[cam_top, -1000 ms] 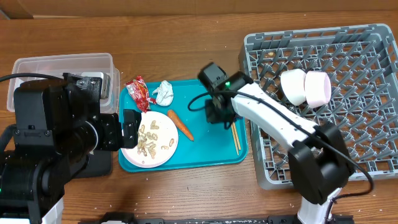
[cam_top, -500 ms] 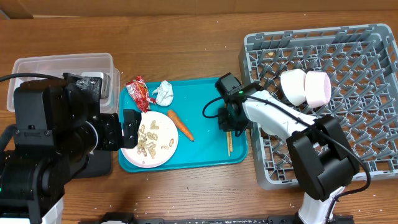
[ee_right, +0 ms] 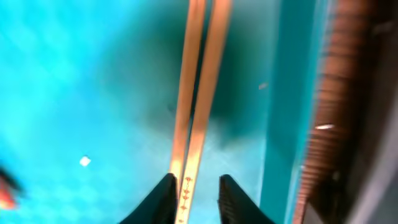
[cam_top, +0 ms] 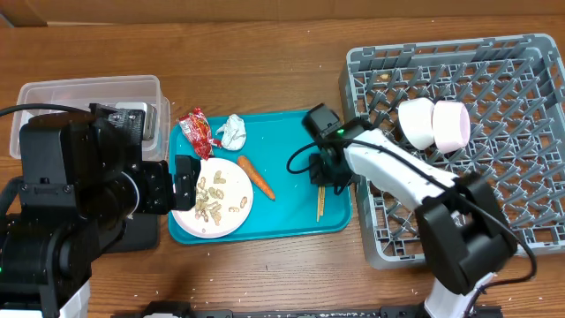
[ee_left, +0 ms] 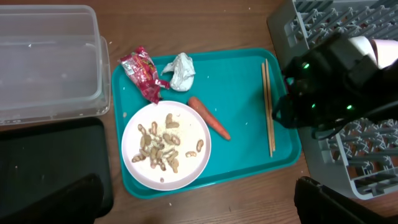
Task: Sort waste into correct bins and load items into the dishwasher
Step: 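Move the right gripper to the chopsticks and grasp one, then place the chopstick into the dish rack with the right gripper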
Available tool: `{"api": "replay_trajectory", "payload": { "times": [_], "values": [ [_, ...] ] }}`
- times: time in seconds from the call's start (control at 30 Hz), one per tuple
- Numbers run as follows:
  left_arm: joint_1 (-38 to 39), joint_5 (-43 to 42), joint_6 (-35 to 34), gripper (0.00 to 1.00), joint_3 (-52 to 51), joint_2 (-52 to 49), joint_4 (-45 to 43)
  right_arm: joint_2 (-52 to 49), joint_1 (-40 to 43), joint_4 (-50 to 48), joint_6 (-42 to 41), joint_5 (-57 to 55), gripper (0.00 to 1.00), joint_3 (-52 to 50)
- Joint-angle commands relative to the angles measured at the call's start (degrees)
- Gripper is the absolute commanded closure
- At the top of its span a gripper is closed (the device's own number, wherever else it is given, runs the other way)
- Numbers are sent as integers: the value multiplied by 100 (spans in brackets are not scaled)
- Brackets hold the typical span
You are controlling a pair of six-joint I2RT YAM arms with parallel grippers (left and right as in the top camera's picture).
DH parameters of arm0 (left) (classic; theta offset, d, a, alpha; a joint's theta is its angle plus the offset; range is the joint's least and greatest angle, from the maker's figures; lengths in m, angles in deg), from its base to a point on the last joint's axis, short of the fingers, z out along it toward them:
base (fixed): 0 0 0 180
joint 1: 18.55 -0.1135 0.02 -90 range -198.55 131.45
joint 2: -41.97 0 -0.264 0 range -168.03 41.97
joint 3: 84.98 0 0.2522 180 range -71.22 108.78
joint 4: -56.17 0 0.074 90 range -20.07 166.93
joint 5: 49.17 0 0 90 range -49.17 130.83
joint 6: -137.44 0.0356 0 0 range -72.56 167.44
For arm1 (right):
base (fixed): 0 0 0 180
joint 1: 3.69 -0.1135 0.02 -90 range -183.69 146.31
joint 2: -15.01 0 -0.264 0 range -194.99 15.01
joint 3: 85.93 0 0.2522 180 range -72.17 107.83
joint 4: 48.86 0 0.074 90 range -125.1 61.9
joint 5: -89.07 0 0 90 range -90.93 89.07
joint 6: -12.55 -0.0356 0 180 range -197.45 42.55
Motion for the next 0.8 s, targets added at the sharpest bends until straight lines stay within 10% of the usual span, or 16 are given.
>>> {"api": "replay_trajectory", "payload": {
  "times": [0.0, 0.77],
  "values": [
    [-35, 33, 4, 0, 96, -20, 15, 291, 160, 11, -437, -63, 80, 192],
    [-35, 31, 4, 0, 96, -20, 15, 205, 85, -1174, -713, 66, 85, -826]
  ]
}}
